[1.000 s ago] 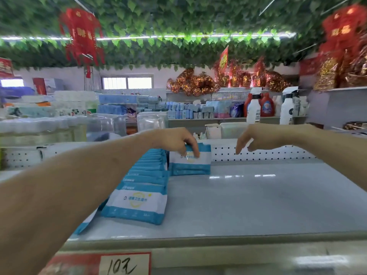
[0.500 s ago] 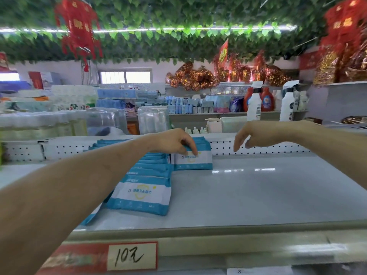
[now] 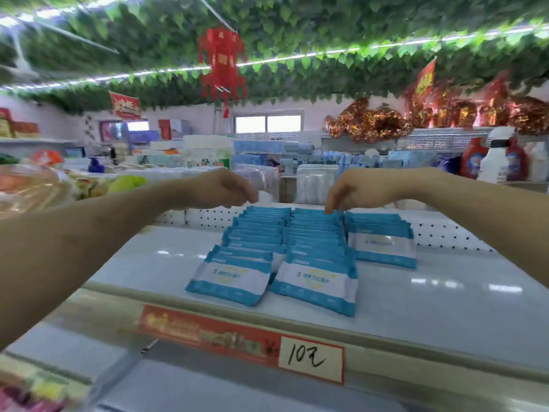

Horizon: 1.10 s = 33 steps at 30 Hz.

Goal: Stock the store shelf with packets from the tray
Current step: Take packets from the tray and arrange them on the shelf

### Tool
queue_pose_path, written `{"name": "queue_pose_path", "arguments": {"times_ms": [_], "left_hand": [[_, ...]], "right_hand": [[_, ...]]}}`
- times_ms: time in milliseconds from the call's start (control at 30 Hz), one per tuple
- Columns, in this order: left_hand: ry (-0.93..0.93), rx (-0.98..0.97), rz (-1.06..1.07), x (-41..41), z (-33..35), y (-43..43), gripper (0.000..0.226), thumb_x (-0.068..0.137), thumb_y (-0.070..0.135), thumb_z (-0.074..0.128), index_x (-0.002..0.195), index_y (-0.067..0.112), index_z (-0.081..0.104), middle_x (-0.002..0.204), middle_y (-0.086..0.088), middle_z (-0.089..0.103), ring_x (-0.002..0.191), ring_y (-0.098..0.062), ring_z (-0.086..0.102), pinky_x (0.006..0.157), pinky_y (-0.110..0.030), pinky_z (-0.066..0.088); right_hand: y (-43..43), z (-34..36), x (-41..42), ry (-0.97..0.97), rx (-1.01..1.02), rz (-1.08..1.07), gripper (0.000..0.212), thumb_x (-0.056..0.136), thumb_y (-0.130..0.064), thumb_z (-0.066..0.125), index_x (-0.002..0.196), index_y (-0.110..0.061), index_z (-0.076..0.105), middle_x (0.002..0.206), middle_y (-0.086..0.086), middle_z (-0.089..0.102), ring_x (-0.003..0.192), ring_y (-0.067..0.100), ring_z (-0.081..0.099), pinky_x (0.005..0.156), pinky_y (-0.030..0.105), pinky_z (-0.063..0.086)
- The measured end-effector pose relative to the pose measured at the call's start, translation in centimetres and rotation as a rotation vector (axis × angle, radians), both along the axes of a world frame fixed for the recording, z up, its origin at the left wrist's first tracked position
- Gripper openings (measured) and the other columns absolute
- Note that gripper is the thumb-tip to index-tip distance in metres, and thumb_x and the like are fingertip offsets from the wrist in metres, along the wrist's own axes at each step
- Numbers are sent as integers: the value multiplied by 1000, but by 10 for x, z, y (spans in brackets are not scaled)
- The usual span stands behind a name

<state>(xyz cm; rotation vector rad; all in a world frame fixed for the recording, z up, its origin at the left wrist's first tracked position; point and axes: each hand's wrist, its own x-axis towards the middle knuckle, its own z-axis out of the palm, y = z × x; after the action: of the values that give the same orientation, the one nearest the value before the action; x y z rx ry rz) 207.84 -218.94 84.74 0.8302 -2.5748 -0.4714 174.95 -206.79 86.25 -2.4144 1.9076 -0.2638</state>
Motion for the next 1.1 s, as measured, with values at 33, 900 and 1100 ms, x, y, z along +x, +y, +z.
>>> {"name": "queue_pose_path", "arguments": {"times_ms": [33,900,1100], "left_hand": [[-3,3,53,28,-2,0,35,103,3,57,118,27,77,118,12,74,109,-5,69,101,-32,55],[-153,519,847,432,-308,247,27,101,6,61,122,18,74,119,9,75,113,-7,68,107,-32,50],[-188,631,906,452,-382,292,28,100,6,61,123,15,74,121,6,75,109,-6,67,102,-19,47]], "right_hand": [[-13,0,21,5,-5,47,35,98,-10,61,103,-41,77,102,-31,73,98,-11,67,91,19,49],[-25,-339,544,322,509,1100,33,97,-12,57,123,-22,74,120,-10,70,98,2,64,82,25,51],[-8,-447,573,396,664,1114,41,94,-5,53,125,-22,74,131,-7,67,103,4,57,72,8,36]]}}
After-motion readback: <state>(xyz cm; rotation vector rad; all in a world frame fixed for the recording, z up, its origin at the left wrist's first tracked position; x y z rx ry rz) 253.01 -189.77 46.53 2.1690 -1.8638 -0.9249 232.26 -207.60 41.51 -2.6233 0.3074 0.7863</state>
